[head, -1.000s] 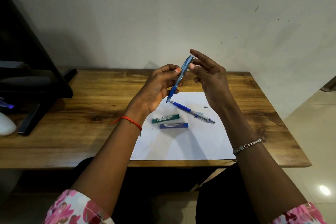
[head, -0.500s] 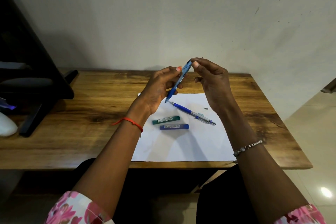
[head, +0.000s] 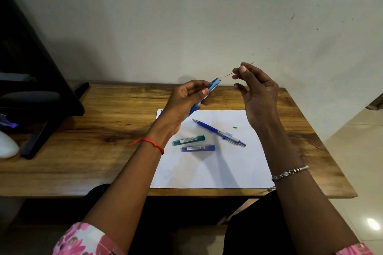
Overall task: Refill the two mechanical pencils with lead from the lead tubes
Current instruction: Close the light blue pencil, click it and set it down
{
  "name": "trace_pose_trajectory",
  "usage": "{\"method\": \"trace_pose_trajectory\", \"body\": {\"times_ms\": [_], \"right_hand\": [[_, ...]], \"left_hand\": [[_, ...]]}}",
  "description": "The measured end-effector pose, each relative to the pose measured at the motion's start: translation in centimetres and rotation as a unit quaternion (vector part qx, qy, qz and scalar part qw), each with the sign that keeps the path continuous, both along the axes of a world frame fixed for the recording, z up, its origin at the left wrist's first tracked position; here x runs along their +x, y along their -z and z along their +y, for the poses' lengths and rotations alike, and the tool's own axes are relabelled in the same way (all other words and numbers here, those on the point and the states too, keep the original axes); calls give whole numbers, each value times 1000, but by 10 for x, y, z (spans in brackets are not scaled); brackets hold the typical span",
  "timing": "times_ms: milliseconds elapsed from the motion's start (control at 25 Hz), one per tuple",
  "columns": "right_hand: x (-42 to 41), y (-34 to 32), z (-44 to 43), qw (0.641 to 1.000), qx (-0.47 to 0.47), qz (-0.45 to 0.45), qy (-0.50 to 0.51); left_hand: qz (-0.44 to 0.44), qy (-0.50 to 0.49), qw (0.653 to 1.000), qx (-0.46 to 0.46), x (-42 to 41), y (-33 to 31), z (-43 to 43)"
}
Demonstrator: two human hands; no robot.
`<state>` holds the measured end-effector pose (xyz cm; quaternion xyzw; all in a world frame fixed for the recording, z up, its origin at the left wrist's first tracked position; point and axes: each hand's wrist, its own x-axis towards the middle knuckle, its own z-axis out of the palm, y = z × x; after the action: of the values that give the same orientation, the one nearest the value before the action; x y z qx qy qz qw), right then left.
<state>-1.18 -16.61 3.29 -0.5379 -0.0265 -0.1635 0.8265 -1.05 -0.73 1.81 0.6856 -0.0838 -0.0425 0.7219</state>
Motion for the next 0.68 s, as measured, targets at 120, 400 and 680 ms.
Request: {"method": "trace_pose_trajectory", "body": {"times_ms": [120,400,680], "right_hand": [[0,0,2,999,-44,-10,2],[1,2,-1,998,-58,-18,5],[1,3,-1,997,-67,-23,0]], "left_hand": [[0,6,1000,1,0,0,0],[4,8,1000,7,1,1,-2],[1,14,1000,8,1,0,-1]]}}
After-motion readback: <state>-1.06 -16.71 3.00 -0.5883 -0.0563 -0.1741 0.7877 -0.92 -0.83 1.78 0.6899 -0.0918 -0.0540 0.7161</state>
